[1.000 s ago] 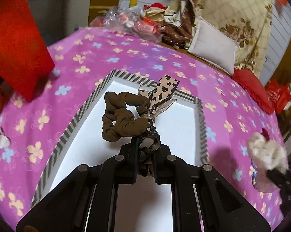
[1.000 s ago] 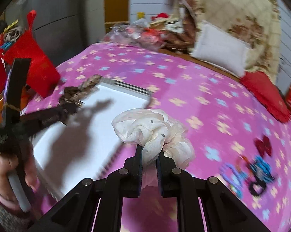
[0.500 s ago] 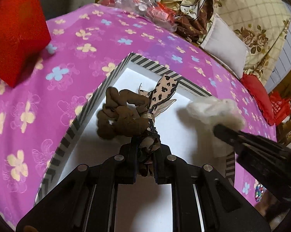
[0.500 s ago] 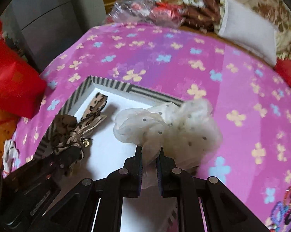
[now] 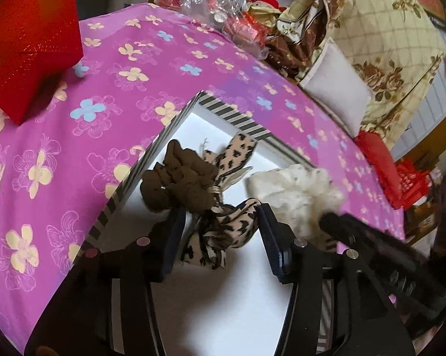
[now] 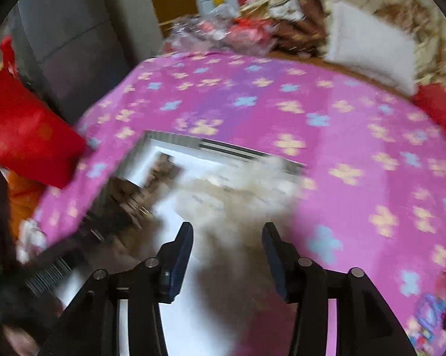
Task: Organize jewelry
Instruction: 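Carry both scrunchies over the white tray and open both tools to release, then move the left tool back to the beaded bracelets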
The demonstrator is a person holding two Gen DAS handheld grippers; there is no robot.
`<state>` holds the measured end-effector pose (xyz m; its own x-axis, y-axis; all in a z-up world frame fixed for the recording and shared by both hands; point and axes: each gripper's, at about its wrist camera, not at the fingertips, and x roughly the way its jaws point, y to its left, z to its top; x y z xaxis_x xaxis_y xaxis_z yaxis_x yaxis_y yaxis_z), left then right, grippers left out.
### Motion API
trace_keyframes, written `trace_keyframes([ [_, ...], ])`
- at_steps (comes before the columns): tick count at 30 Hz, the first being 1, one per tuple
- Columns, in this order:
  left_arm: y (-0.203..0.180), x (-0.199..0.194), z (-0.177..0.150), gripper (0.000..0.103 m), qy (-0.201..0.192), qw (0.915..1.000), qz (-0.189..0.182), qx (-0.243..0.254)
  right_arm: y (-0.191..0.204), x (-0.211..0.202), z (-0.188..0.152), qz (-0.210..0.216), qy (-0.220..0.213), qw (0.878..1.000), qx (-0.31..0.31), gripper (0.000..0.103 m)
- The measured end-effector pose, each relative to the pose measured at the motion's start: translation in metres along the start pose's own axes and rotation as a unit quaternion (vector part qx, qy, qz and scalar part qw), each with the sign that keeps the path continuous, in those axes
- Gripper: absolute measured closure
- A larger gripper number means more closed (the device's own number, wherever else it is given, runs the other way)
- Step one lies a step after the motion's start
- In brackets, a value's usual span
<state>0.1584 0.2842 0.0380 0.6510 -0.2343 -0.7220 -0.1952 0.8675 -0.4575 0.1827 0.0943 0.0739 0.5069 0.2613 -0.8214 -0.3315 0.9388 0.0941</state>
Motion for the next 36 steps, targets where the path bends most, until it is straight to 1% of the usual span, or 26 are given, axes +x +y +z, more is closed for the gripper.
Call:
trace_keyframes([
  [1, -0.001, -0.005, 0.000, 0.053, -0.006, 0.9999, -0.010, -0.001, -0.002, -0.004, -0.011, -0.023, -0.002, 1.000, -0.005, 0.047],
  [2, -0.002, -0.007, 0.001, 0.052, -0.009, 0.9999, -0.014, -0.003, -0.003, -0.005, -0.022, -0.033, 0.003, 0.999, -0.007, 0.046],
  [4, -0.003, -0.013, 0.001, 0.049, -0.018, 0.9997, -0.016, -0.006, -0.006, -0.002, -0.038, -0.031, 0.025, 0.999, -0.004, 0.047],
  [6, -0.003, -0.017, 0.001, 0.049, -0.026, 0.9996, -0.009, -0.009, -0.007, 0.003, -0.051, -0.027, 0.047, 0.999, 0.005, 0.047],
  [8, -0.002, -0.020, 0.001, 0.049, -0.029, 0.9995, 0.001, -0.013, -0.006, 0.005, -0.062, -0.032, 0.058, 0.998, 0.010, 0.063],
  [9, 0.000, -0.021, 0.000, 0.049, -0.029, 0.9994, 0.005, -0.016, -0.006, 0.006, -0.065, -0.031, 0.064, 0.997, 0.011, 0.074],
  [10, 0.001, -0.022, 0.000, 0.049, -0.030, 0.9993, 0.011, -0.019, -0.006, 0.006, -0.068, -0.022, 0.066, 0.997, 0.017, 0.084],
  [11, 0.004, -0.023, 0.000, 0.049, -0.031, 0.9991, 0.019, -0.023, -0.006, 0.005, -0.069, -0.018, 0.068, 0.997, 0.025, 0.089],
  [13, 0.008, -0.023, -0.001, 0.049, -0.028, 0.9982, 0.045, -0.028, -0.007, 0.003, -0.075, -0.035, 0.071, 0.996, 0.031, 0.092],
  [14, 0.011, -0.022, -0.001, 0.049, -0.026, 0.9973, 0.062, -0.029, -0.009, 0.001, -0.077, -0.034, 0.072, 0.996, 0.035, 0.093],
  [15, 0.012, -0.022, -0.001, 0.049, -0.024, 0.9971, 0.066, -0.030, -0.009, 0.000, -0.081, -0.033, 0.072, 0.996, 0.037, 0.093],
  [16, 0.013, -0.022, -0.002, 0.049, -0.020, 0.9980, 0.050, -0.032, -0.011, -0.003, -0.084, -0.037, 0.074, 0.996, 0.039, 0.093],
  [18, 0.013, -0.022, -0.004, 0.049, -0.013, 0.9987, 0.038, -0.032, -0.011, -0.009, -0.092, -0.040, 0.078, 0.995, 0.040, 0.093],
  [22, -0.003, -0.021, -0.012, 0.049, -0.015, 0.9985, 0.052, 0.007, -0.008, -0.019, -0.107, -0.052, 0.075, 0.996, 0.023, 0.093],
  [24, -0.010, -0.019, -0.016, 0.049, -0.017, 0.9976, 0.063, 0.024, -0.013, -0.022, -0.109, -0.036, 0.070, 0.997, 0.025, 0.092],
  [26, -0.017, -0.018, -0.019, 0.049, -0.016, 0.9976, 0.057, 0.037, -0.021, -0.029, -0.112, -0.007, 0.067, 0.997, 0.042, 0.091],
  [27, -0.020, -0.020, -0.020, 0.049, -0.015, 0.9980, 0.048, 0.039, -0.024, -0.034, -0.113, 0.000, 0.062, 0.997, 0.047, 0.089],
  [28, -0.023, -0.022, -0.022, 0.049, -0.016, 0.9982, 0.040, 0.042, -0.027, -0.042, -0.115, 0.006, 0.051, 0.997, 0.053, 0.083],
  [29, -0.027, -0.026, -0.023, 0.049, -0.019, 0.9983, 0.032, 0.044, -0.031, -0.053, -0.118, 0.006, 0.037, 0.998, 0.055, 0.079],
  [30, -0.031, -0.030, -0.024, 0.049, -0.022, 0.9983, 0.025, 0.049, -0.034, -0.061, -0.119, 0.004, 0.028, 0.998, 0.055, 0.069],
  [31, -0.036, -0.035, -0.026, 0.049, -0.024, 0.9981, 0.019, 0.053, -0.040, -0.073, -0.124, -0.002, 0.013, 0.998, 0.055, 0.064],
  [33, -0.048, -0.046, -0.033, 0.049, -0.030, 0.9974, 0.004, 0.066, -0.053, -0.093, -0.136, -0.022, -0.007, 0.998, 0.051, 0.063],
  [36, -0.072, -0.063, -0.050, 0.045, -0.040, 0.9941, -0.016, 0.100, -0.087, -0.126, -0.166, -0.066, -0.019, 0.996, 0.053, 0.063],
])
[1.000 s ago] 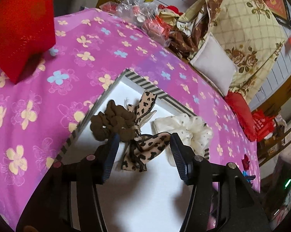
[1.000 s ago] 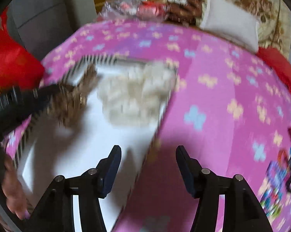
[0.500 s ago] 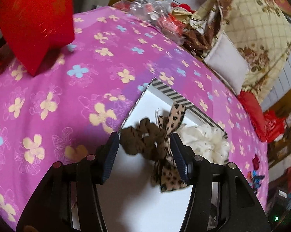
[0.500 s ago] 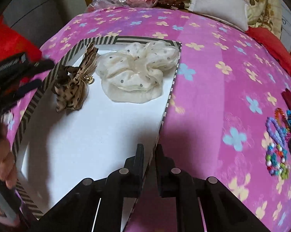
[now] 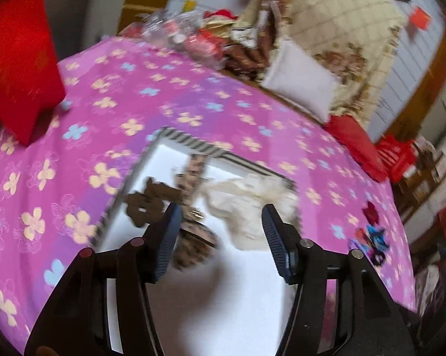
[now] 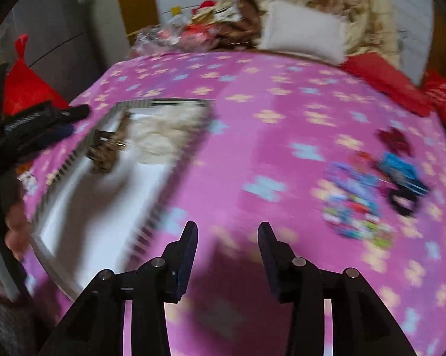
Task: Organize jewelry
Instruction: 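Move the left tool back to the beaded bracelets, then grasp the multicolor beaded bracelet with left tool while right grasps blue-flower bracelet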
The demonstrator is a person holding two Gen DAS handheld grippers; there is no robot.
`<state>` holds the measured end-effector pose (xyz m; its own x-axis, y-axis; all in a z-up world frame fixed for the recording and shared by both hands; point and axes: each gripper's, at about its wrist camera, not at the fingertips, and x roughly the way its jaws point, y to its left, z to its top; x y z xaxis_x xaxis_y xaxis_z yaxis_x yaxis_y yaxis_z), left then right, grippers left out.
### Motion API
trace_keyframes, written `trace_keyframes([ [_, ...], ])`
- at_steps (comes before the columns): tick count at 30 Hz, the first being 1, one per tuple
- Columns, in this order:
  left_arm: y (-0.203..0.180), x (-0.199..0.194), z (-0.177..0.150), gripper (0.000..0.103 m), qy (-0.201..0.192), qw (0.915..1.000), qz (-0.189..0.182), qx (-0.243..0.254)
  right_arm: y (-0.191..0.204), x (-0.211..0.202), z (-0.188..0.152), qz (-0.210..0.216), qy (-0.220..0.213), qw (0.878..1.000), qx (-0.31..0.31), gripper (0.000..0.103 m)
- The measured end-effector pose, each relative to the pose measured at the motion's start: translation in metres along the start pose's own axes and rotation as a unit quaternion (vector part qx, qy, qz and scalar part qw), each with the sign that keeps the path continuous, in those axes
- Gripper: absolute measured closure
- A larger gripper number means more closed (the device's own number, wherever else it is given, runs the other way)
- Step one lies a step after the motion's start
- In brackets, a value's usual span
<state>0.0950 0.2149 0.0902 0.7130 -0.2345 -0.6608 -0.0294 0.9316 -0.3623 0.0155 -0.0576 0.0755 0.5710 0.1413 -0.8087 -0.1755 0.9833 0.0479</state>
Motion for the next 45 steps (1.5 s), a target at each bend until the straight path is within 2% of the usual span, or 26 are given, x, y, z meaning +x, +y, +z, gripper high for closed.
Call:
trace_keyframes([
  [4, -0.047, -0.017, -0.021, 0.044, -0.015, 0.9977, -0.010, 0.066, -0.074, -0.028, -0.033, -0.058, -0.008, 0.996, 0.061, 0.063],
  [6, -0.073, -0.023, -0.036, 0.044, -0.015, 0.9954, -0.021, 0.092, -0.118, -0.039, -0.050, -0.060, 0.001, 0.991, 0.117, 0.063],
  [9, -0.101, -0.022, -0.058, 0.044, 0.007, 0.9933, -0.034, 0.111, -0.174, -0.049, -0.073, -0.061, 0.015, 0.980, 0.187, 0.063],
  [14, -0.143, -0.011, -0.096, 0.044, 0.052, 0.9869, -0.038, 0.148, -0.218, -0.057, -0.097, -0.064, 0.008, 0.976, 0.209, 0.063],
  [20, -0.176, 0.018, -0.114, 0.044, 0.111, 0.9828, -0.041, 0.142, -0.237, -0.047, -0.103, -0.041, -0.004, 0.977, 0.211, 0.062],
  [25, -0.213, 0.053, -0.118, 0.044, 0.132, 0.9769, -0.033, 0.164, -0.244, -0.035, -0.111, -0.023, -0.011, 0.978, 0.206, 0.062],
  [31, -0.259, 0.104, -0.120, 0.045, 0.150, 0.9668, -0.026, 0.205, -0.241, -0.035, -0.113, -0.019, -0.029, 0.982, 0.187, 0.062],
  [32, -0.263, 0.112, -0.119, 0.047, 0.154, 0.9658, -0.021, 0.208, -0.241, -0.036, -0.113, -0.019, -0.031, 0.982, 0.185, 0.062],
  [34, -0.265, 0.130, -0.117, 0.063, 0.167, 0.9640, -0.014, 0.207, -0.238, -0.038, -0.113, -0.016, -0.036, 0.983, 0.179, 0.062],
  [35, -0.264, 0.133, -0.114, 0.065, 0.159, 0.9670, -0.019, 0.198, -0.237, -0.038, -0.113, -0.014, -0.036, 0.984, 0.176, 0.062],
  [37, -0.262, 0.141, -0.112, 0.075, 0.169, 0.9660, -0.010, 0.196, -0.234, -0.036, -0.112, -0.009, -0.035, 0.984, 0.174, 0.062],
  [39, -0.262, 0.139, -0.115, 0.075, 0.165, 0.9652, -0.015, 0.202, -0.232, -0.033, -0.111, -0.007, -0.032, 0.984, 0.173, 0.062],
  [43, -0.269, 0.129, -0.130, 0.076, 0.154, 0.9561, -0.008, 0.249, -0.225, -0.029, -0.109, -0.006, -0.027, 0.986, 0.167, 0.062],
  [45, -0.263, 0.123, -0.129, 0.076, 0.161, 0.9598, -0.032, 0.227, -0.221, -0.028, -0.109, -0.008, -0.027, 0.986, 0.164, 0.062],
])
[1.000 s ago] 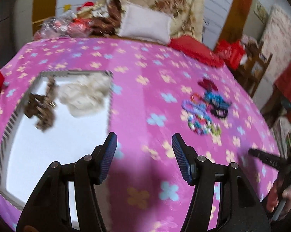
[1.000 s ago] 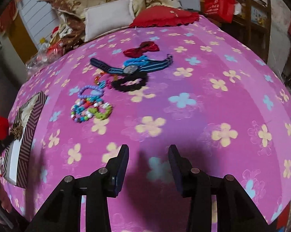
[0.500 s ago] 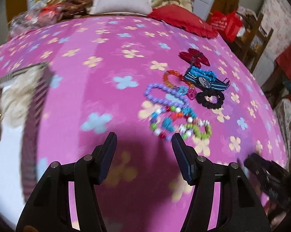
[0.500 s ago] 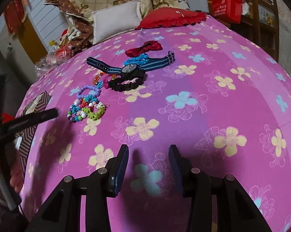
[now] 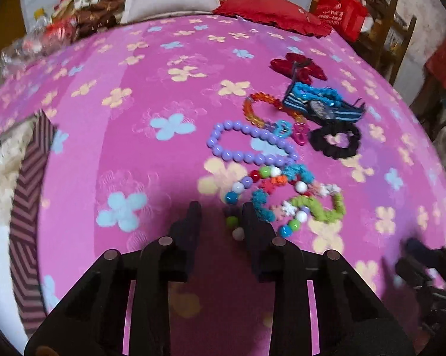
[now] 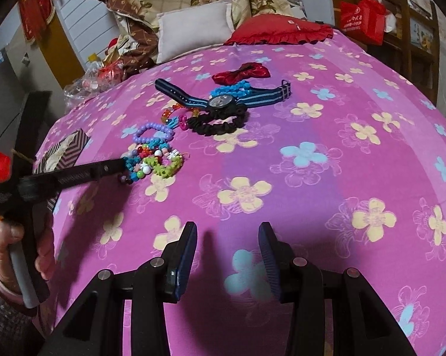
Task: Organize jewelry
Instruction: 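Grasp the multicolor beaded bracelet with left tool while right grasps blue-flower bracelet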
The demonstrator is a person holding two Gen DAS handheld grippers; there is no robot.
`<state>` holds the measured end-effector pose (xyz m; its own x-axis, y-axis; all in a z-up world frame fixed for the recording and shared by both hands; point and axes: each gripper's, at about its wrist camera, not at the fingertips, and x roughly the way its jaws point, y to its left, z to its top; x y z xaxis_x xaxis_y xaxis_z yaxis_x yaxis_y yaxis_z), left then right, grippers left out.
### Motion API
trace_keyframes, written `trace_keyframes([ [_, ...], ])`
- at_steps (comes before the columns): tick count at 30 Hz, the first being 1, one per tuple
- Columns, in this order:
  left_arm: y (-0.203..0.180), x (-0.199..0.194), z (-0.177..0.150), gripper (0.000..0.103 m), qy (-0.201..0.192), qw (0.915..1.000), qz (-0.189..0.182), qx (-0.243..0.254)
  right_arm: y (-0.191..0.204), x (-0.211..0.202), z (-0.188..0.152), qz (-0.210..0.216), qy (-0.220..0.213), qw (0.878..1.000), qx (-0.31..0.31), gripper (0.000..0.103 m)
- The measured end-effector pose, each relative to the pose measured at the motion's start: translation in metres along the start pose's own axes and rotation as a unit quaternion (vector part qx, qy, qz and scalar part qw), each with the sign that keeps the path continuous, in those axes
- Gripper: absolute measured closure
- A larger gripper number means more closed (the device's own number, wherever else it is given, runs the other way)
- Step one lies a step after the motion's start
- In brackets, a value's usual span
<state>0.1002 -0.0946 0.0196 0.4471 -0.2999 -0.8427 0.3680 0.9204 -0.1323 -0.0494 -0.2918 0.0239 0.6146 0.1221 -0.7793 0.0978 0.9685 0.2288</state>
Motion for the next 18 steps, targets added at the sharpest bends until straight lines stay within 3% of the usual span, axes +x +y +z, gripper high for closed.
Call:
trace_keyframes([
  [3, 0.012, -0.008, 0.005, 0.076, -0.019, 0.9984, -0.033, -0.042, 0.001, 0.002, -0.001, 0.000, 0.002, 1.000, 0.000, 0.062],
  [5, 0.011, -0.005, 0.009, 0.076, -0.017, 0.9983, -0.038, -0.040, 0.003, 0.005, -0.002, -0.001, 0.006, 1.000, -0.001, 0.062],
  [11, -0.007, 0.010, 0.006, 0.077, -0.005, 0.9999, -0.006, 0.011, 0.004, 0.005, -0.003, -0.007, 0.008, 1.000, -0.005, 0.062],
  [12, -0.011, 0.009, 0.005, 0.087, -0.003, 0.9996, 0.013, 0.025, 0.003, 0.005, -0.003, -0.009, 0.008, 1.000, -0.005, 0.062],
  [14, -0.014, 0.007, 0.001, 0.089, 0.007, 0.9975, 0.050, 0.050, 0.003, 0.003, -0.001, -0.010, 0.009, 1.000, -0.006, 0.062],
  [18, 0.016, -0.012, -0.021, 0.089, 0.016, 0.9971, 0.064, 0.039, 0.009, -0.002, 0.008, -0.010, 0.006, 1.000, -0.021, 0.062],
])
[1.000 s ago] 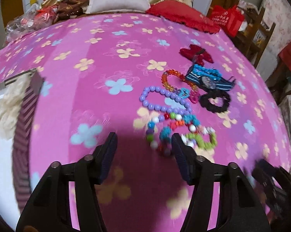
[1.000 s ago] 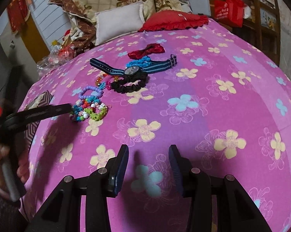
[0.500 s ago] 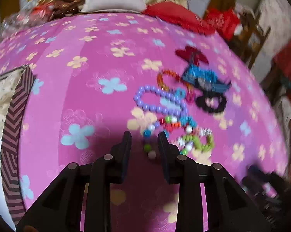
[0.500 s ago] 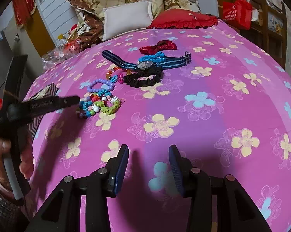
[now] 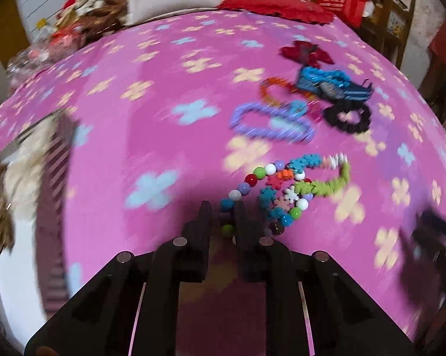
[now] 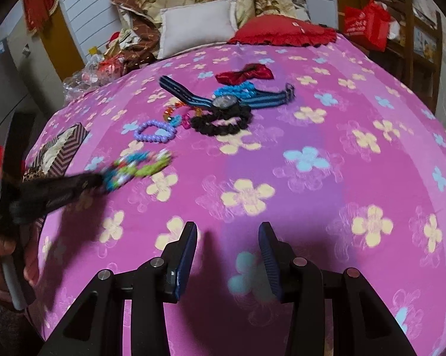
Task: Organize jewelry
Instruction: 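Grasp the multicolor beaded bracelet with left tool while right grasps blue-flower bracelet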
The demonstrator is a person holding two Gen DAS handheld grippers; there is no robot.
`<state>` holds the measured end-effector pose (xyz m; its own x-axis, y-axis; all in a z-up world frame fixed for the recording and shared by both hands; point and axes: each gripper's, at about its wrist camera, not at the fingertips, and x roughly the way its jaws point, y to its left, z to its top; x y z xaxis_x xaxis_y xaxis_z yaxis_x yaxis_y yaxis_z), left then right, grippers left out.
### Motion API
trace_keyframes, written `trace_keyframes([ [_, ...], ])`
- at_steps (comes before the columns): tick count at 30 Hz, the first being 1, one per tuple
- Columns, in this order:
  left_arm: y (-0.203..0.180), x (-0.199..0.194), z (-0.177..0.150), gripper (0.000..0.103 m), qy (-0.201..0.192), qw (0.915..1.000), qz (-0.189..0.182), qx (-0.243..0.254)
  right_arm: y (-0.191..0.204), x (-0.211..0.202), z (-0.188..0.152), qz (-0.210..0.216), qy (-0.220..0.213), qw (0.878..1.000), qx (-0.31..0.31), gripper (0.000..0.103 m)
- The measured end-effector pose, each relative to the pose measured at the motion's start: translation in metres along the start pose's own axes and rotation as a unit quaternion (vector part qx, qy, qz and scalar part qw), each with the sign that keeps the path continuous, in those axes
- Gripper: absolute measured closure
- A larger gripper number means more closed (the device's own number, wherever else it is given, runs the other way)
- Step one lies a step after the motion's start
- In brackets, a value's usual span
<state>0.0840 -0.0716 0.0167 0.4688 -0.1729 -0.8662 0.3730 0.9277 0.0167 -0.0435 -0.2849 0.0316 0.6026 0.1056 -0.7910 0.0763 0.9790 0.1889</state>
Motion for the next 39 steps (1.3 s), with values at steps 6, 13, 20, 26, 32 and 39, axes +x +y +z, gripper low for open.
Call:
trace_keyframes([
  [6, 0.042, -0.018, -0.040, 0.090, -0.013, 0.9979, -0.049, -0.042, 0.045, 0.017, 0.028, 0.032, 0.008, 0.998, -0.048, 0.062],
  [13, 0.049, -0.021, -0.048, 0.090, -0.040, 0.9940, -0.081, -0.061, 0.115, 0.072, 0.053, 0.043, 0.037, 0.993, -0.103, 0.062],
  [20, 0.053, -0.023, -0.051, 0.090, -0.046, 0.9924, -0.096, -0.061, 0.118, 0.087, 0.056, -0.067, 0.035, 0.990, -0.121, 0.063],
  [26, 0.051, -0.023, -0.051, 0.090, -0.048, 0.9930, -0.089, -0.061, 0.043, 0.062, 0.053, -0.127, 0.043, 0.990, -0.045, 0.063],
  [32, 0.045, -0.021, -0.049, 0.081, -0.054, 0.9937, -0.084, -0.050, 0.020, 0.046, 0.043, -0.060, 0.030, 0.998, -0.018, 0.062],
  [39, 0.037, -0.017, -0.044, 0.051, -0.076, 0.9916, -0.098, -0.035, 0.048, 0.061, 0.041, -0.073, 0.008, 0.996, -0.056, 0.060],
])
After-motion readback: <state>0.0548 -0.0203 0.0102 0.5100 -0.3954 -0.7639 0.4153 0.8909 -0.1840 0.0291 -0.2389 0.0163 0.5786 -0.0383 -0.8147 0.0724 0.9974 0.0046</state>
